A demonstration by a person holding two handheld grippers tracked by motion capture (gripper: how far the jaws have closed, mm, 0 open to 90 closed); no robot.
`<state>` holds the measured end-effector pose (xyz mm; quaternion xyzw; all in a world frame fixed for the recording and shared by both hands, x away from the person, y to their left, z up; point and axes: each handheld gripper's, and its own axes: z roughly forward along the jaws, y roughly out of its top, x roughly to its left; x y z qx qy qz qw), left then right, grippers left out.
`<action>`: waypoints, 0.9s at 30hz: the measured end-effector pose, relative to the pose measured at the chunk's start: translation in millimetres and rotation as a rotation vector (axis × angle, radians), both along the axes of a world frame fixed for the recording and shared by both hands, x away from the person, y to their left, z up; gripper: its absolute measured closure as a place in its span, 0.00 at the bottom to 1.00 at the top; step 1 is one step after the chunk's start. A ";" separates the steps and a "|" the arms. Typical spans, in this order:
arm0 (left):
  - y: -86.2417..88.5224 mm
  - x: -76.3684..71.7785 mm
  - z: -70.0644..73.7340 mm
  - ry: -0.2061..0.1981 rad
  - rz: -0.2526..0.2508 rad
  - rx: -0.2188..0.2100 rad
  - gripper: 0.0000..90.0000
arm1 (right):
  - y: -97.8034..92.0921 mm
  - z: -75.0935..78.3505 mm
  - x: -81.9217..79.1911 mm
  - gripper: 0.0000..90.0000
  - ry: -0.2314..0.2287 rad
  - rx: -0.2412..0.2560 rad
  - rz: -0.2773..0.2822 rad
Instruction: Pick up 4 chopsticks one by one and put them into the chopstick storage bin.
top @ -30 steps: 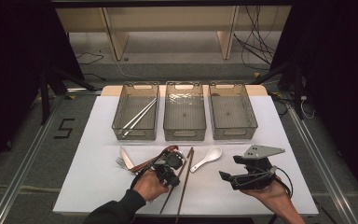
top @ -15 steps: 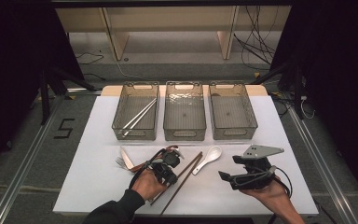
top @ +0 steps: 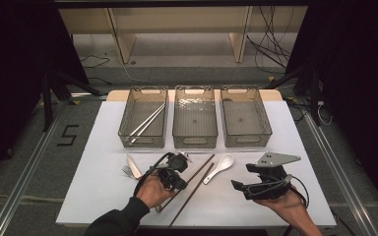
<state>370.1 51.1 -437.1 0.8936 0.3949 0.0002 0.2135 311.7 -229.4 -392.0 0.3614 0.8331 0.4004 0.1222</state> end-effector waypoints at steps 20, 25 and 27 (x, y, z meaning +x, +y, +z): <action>55.4 24.8 65.8 -0.148 0.109 -0.186 0.94 | -4.2 3.6 -0.2 0.27 -0.029 0.050 -0.016; 74.5 35.2 69.0 -0.168 0.151 -0.201 0.94 | -5.3 5.4 -1.2 0.27 -0.044 0.074 -0.022; 80.3 38.6 69.9 -0.175 0.169 -0.206 0.94 | -6.3 5.8 -1.2 0.27 -0.049 0.082 -0.023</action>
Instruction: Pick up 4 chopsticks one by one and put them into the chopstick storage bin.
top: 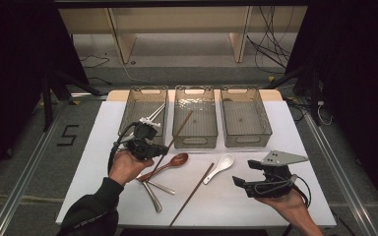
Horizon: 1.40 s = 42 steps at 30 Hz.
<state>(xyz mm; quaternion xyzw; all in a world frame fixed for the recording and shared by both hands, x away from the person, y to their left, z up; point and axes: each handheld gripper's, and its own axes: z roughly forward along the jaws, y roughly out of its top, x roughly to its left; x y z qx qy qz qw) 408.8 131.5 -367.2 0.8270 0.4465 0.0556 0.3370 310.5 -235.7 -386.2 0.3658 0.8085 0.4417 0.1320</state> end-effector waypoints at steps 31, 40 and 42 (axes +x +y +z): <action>44.8 85.5 21.0 -0.093 0.193 0.063 0.94 | -2.9 0.5 2.0 0.25 -0.002 0.040 -0.001; 54.6 113.7 19.0 -0.112 0.239 0.120 0.94 | -1.6 0.0 2.1 0.25 0.000 0.038 0.004; 58.0 118.3 18.8 -0.112 0.244 0.131 0.94 | -1.7 -0.3 2.3 0.25 0.003 0.037 0.006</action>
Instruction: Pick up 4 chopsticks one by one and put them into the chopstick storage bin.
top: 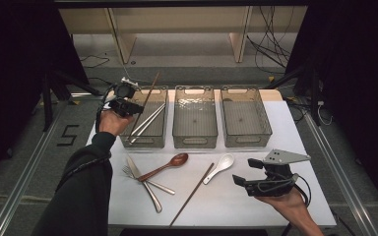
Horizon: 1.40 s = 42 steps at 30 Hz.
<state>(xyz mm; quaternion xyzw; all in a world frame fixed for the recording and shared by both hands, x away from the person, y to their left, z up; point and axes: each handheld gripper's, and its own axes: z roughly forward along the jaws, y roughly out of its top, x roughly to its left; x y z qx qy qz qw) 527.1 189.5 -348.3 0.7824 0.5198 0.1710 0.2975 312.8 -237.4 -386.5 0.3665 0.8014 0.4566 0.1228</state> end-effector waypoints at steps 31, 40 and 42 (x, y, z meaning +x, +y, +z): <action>-7.6 29.6 -28.8 -0.046 0.048 0.094 0.93 | 0.7 -0.2 -0.8 0.26 0.004 0.002 0.013; -4.9 23.5 -31.2 -0.012 0.047 0.031 0.71 | -0.2 -0.5 -0.6 0.26 0.006 0.006 0.013; -5.9 17.2 -27.4 -0.007 0.038 -0.026 0.62 | 0.1 -0.3 -0.8 0.26 0.007 0.006 0.013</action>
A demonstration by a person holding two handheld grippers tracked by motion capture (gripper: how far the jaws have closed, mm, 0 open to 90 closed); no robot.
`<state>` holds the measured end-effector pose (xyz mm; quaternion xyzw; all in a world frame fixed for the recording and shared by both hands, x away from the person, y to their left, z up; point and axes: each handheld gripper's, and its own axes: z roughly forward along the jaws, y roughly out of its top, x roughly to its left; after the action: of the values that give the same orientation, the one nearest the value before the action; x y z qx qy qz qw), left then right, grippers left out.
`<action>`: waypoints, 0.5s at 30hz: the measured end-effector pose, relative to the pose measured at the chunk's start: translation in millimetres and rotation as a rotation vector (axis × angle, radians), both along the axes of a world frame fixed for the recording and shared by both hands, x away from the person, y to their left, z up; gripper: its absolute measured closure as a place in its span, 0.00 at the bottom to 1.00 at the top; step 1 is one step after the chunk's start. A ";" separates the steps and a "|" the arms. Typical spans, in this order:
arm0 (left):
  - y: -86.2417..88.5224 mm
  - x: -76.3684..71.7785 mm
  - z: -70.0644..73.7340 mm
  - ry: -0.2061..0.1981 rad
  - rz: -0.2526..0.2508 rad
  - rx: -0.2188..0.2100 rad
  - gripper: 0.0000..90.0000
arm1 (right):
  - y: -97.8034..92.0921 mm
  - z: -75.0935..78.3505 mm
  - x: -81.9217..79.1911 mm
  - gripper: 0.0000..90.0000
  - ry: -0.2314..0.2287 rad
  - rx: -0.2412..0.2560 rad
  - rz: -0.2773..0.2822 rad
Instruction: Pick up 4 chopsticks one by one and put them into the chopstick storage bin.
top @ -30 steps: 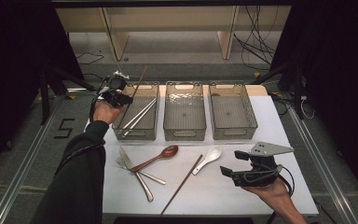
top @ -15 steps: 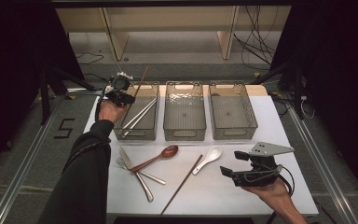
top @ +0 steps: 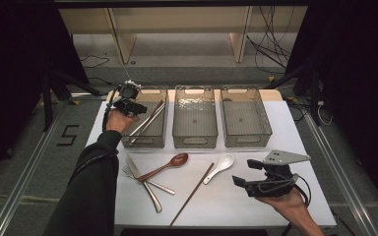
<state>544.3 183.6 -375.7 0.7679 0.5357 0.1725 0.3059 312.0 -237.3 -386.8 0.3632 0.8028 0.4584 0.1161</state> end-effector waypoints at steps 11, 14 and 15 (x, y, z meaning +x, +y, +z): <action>-12.9 -69.6 25.5 -0.056 -0.107 -0.172 0.37 | -0.6 2.0 -1.2 0.26 -0.016 0.004 -0.006; -19.8 -88.3 23.4 -0.068 -0.138 -0.169 0.35 | -0.8 2.0 -1.2 0.26 -0.017 0.006 -0.007; -21.9 -91.0 21.8 -0.057 -0.149 -0.161 0.35 | -0.6 1.9 -1.2 0.26 -0.016 0.005 -0.007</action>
<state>453.3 161.7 -353.9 0.7734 0.4803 0.1271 0.3938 310.7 -237.9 -384.9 0.3627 0.7994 0.4628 0.1232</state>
